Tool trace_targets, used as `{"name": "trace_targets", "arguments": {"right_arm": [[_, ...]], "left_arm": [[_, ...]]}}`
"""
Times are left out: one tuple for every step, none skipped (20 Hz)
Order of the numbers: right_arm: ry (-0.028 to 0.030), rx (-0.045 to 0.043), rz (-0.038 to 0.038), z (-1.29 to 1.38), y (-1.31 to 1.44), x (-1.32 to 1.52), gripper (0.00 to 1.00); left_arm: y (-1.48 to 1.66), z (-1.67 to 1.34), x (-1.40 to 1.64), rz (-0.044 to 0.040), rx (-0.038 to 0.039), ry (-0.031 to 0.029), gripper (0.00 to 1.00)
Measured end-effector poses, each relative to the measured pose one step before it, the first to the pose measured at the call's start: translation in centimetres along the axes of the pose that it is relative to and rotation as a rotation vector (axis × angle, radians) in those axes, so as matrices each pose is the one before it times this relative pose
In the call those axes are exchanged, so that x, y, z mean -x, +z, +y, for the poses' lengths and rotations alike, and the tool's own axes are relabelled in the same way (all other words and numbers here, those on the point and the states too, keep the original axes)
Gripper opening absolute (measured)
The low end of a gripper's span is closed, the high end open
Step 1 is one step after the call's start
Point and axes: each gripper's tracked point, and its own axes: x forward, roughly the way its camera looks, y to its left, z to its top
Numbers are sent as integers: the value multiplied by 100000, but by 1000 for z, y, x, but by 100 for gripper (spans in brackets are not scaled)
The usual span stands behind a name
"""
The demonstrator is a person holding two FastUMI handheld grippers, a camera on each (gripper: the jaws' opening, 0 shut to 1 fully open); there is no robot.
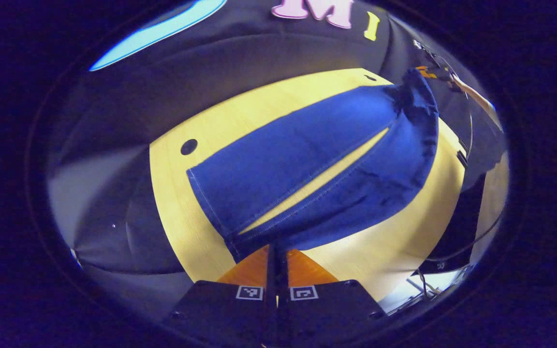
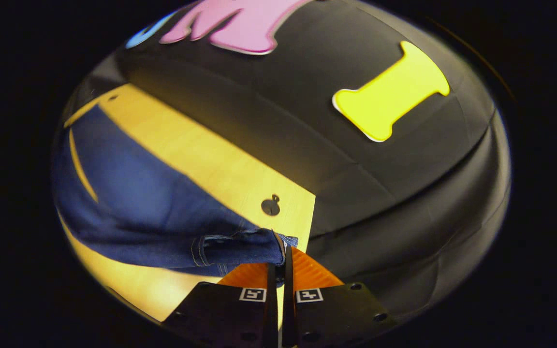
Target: Grasp the waist and the cuffs of the jeans and fold them to make the two legs overlap; first hold the waist and fold one-third of the jeans toward the cuffs, then hold the cuffs and fold the remaining one-third in the same direction to finish folding.
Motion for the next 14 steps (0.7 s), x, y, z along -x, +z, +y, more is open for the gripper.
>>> {"name": "trace_targets", "arguments": {"right_arm": [[-677, -6713, 1130, -62, 1364, -59, 8], [-1828, -4553, 1864, 21, 1011, -863, 8], [-2682, -2682, 2474, -350, -133, -1228, 7], [-1987, -2318, 2337, -301, 122, -352, 8], [-444, -3451, 2155, 26, 58, -34, 8], [689, -4771, 1969, 275, 313, 131, 8], [969, -5530, 2854, -37, 865, 971, 8], [-389, -4702, 1542, -144, 588, 246, 8], [-832, -3684, 1552, -213, 438, 164, 8], [-287, -2221, 401, 58, 718, 364, 8], [-2, -4962, 1503, 235, 227, 448, 7], [712, -5580, 985, 469, 283, 269, 7], [-565, -2731, -510, 383, 873, 687, 8], [-1371, 1400, -1751, 84, 755, 236, 5]], "left_arm": [[1855, 1758, -969, -2812, 3958, 3033, 6], [1483, 1572, -1585, -2351, 4955, 4364, 6], [1288, 1098, -1468, -1850, 5714, 4276, 6], [1353, 678, -1600, -1602, 4608, 3739, 6], [1088, 299, -1518, -1264, 3873, 3067, 6], [562, 149, -1711, 625, 2823, 2517, 6], [87, 208, -1590, 1736, 3422, 1718, 6], [-416, 535, -1171, 2370, 3608, 2359, 6], [-278, 656, -1473, 3038, 5086, 1836, 6], [9, 111, -1122, 1974, 7087, -288, 6], [20, 115, -1005, 1727, 6368, -778, 6], [-181, 181, -965, 2087, 6676, -708, 6], [212, 159, -748, 477, 4163, -168, 6], [292, 46, -65, 444, 2899, 472, 6]]}}
